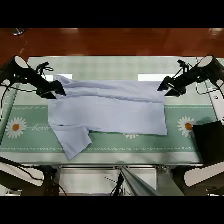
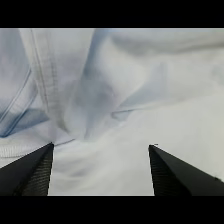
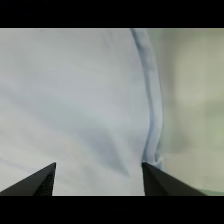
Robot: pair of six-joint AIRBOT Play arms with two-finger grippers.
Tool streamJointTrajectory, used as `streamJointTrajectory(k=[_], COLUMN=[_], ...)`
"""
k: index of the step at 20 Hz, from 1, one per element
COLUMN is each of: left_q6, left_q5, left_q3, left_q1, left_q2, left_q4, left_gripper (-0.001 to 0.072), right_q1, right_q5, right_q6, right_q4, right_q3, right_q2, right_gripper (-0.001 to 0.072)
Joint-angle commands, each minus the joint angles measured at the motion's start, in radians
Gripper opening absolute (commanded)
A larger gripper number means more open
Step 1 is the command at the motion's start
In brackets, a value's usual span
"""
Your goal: Fold the shirts.
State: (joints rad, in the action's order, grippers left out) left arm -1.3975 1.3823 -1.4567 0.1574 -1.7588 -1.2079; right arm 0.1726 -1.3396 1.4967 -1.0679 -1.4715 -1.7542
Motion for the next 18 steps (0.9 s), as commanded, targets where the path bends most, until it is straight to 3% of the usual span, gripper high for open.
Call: streamJointTrajectory(k=[1,4,6,9,12,14,18], left_q6=[-0.014,-0.027,-0.022,0.009,0.115,0.183,0.255], left_q5=[0.069,0.059,0.035,-0.003,-0.047,-0.046,-0.072], left_q3=[0.01,0.063,0.191,0.492,0.699,0.766,0.843], left_q1=[0.019,0.105,0.178,0.314,0.462,0.512,0.475], left_q2=[0.031,0.127,0.213,0.341,0.438,0.479,0.489], left_q4=[-0.087,-0.082,-0.082,-0.076,0.122,0.221,0.312], left_gripper=[0.0702,0.0702,0.0702,0.07,0.07,0.07,0.0699], right_q1=[0.029,0.096,0.143,0.163,0.162,0.162,0.162], right_q5=[-0.029,-0.048,0.033,0.195,0.245,0.265,0.259], right_q6=[0.005,0.004,0.003,-0.061,-0.177,-0.182,-0.182], right_q4=[-0.024,-0.157,-0.161,-0.026,0.161,0.185,0.212], right_q3=[-0.011,0.014,0.147,0.461,0.697,0.764,0.782], right_q2=[0.058,0.182,0.304,0.497,0.642,0.696,0.721], right_gripper=[0.062,0.062,0.062,0.062,0.062,0.0619,0.062])
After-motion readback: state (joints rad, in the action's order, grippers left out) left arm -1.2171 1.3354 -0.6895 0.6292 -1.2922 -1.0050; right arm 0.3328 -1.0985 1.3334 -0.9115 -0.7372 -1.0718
